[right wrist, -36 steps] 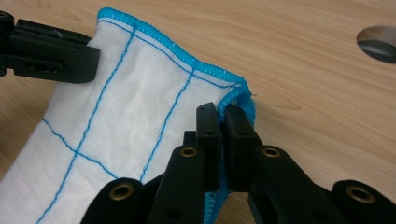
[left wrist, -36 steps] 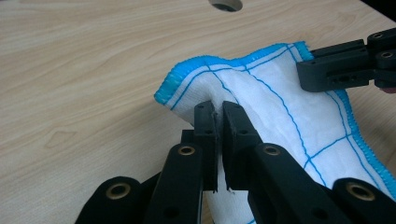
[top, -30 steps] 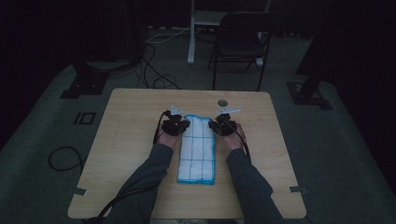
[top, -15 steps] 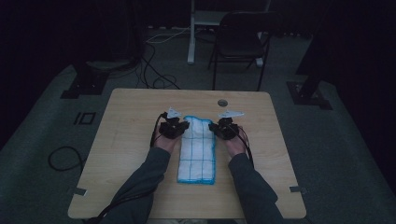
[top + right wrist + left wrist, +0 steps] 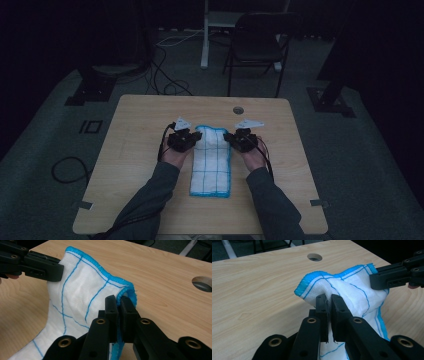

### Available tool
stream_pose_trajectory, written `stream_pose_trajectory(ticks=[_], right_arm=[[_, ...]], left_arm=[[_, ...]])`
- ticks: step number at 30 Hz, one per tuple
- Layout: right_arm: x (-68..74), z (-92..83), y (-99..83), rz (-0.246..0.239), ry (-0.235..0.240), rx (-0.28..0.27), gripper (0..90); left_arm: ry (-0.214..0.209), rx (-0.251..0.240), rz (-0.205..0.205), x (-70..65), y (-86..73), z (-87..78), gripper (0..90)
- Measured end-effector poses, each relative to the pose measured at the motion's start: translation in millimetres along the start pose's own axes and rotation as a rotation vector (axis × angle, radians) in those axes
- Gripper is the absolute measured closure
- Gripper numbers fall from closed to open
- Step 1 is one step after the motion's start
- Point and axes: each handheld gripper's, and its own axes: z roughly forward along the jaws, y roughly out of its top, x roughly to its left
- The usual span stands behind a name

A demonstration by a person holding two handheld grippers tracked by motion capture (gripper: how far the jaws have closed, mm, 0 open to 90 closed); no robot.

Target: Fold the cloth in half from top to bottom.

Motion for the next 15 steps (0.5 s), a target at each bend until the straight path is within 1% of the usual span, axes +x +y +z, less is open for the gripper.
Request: stream_pose_trajectory(ticks=[3,8,15], right_arm=[[3.3,-2.8,-3.6,-0.001,0.006,-0.003,86.6],[9.4,-8.0,-10.7,0.012,0.018,-0.022,86.6],[14.1,-11.2,-17.6,0.024,0.028,-0.025,86.6]], left_arm=[[-0.005,-0.003,0.003,-1.6,-3.2,-3.1,85.9],[-0.011,0.000,0.006,-3.5,-9.4,-7.1,85.8],[-0.021,-0.005,0.004,-6.9,-15.7,-11.5,85.8]])
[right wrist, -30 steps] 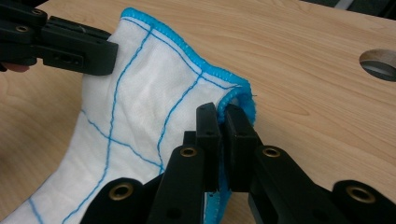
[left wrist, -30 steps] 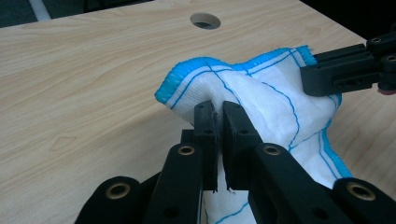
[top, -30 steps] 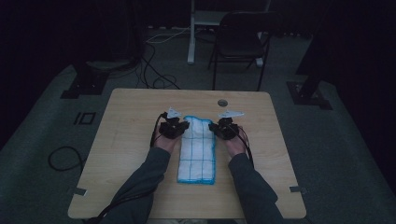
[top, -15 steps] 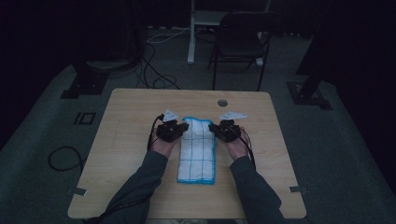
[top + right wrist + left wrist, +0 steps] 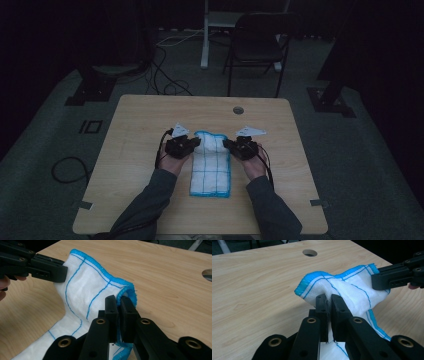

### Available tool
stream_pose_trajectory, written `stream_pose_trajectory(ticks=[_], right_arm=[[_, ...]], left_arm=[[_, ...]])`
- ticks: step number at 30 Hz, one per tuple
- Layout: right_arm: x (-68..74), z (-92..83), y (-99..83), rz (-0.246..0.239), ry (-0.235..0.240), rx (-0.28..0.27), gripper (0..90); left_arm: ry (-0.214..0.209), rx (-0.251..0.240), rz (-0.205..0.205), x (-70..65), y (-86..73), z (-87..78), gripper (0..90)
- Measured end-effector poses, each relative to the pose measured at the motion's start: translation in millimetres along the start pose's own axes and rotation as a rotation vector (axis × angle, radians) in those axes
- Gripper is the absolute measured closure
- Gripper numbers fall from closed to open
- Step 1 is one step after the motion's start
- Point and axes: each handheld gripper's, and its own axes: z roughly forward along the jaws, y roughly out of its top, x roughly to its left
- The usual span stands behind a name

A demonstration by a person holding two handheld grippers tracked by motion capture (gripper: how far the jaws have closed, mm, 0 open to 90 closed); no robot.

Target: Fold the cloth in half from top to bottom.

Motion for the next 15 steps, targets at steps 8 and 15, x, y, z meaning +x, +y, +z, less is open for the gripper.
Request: stream_pose_trajectory(ticks=[8,15], right_arm=[[9.3,-8.1,-7.2,0.004,0.016,-0.009,86.6],[13.7,-12.1,-14.1,0.008,0.028,-0.010,86.5]], left_arm=[[-0.012,-0.007,0.000,-5.2,-8.7,-9.4,85.7],[-0.024,-0.010,-0.006,-10.1,-17.1,-14.5,85.7]])
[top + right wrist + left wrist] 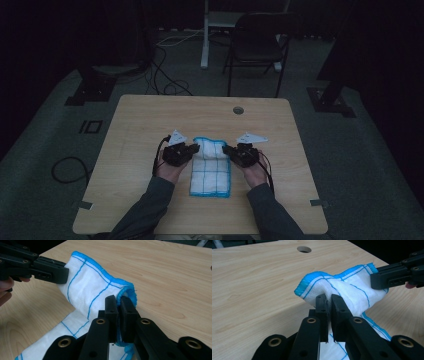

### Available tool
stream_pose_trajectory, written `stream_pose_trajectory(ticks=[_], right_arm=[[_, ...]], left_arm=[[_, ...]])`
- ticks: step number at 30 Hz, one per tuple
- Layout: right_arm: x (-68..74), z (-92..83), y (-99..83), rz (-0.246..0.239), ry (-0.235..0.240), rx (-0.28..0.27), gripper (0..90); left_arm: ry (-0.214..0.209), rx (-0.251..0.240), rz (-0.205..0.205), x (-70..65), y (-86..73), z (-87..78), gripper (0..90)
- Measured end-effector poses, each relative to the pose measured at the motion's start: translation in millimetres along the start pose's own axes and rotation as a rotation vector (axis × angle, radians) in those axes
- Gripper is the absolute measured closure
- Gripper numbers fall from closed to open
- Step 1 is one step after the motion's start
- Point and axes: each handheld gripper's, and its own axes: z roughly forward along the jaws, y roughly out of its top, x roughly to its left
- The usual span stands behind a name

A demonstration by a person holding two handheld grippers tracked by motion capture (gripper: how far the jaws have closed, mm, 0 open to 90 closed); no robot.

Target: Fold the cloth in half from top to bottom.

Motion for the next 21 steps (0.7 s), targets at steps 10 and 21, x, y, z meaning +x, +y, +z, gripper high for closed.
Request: stream_pose_trajectory(ticks=[10,21], right_arm=[[3.2,-3.0,-11.7,0.025,0.014,-0.006,86.5],[8.4,-4.6,-24.4,0.040,0.026,0.001,86.5]], left_arm=[[-0.008,0.010,0.002,-5.3,-9.0,-3.1,85.6],[-0.013,0.022,0.003,-9.7,-17.6,-5.9,85.5]])
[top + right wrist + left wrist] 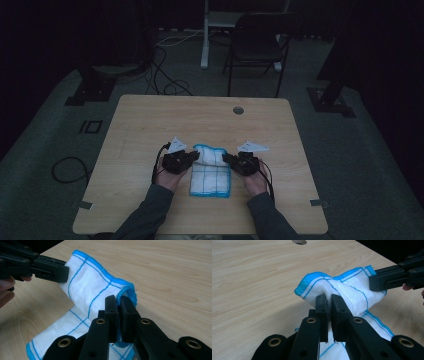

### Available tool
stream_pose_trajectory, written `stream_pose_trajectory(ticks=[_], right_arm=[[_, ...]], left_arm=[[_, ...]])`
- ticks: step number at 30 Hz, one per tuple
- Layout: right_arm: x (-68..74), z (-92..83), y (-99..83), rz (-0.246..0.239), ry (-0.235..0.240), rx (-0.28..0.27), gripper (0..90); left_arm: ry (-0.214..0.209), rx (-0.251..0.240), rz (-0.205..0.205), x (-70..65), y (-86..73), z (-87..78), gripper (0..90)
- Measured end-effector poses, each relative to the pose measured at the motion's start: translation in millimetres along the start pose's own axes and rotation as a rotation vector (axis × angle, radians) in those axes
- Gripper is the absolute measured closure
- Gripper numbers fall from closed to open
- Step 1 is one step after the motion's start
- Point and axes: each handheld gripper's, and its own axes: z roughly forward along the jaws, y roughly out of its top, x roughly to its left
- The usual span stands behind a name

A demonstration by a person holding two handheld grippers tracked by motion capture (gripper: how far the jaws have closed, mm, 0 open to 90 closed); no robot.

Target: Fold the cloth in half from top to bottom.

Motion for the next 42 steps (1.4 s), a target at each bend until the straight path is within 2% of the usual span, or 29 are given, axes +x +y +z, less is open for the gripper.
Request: stream_pose_trajectory(ticks=[22,34,37,42], right_arm=[[6.9,0.3,-22.3,0.021,0.022,0.017,86.4],[9.7,3.0,-31.8,0.021,0.013,0.030,86.4],[9.0,2.6,-34.0,0.027,0.010,0.032,86.4],[8.8,2.4,-36.6,0.031,0.012,0.034,86.4]], left_arm=[[-0.004,0.043,-0.008,-6.1,-22.2,-0.6,85.0],[-0.008,0.064,-0.013,-9.4,-32.7,0.5,84.1],[-0.013,0.077,-0.004,-11.3,-36.3,0.6,83.6],[-0.014,0.070,-0.008,-12.4,-38.3,-1.4,82.6]])
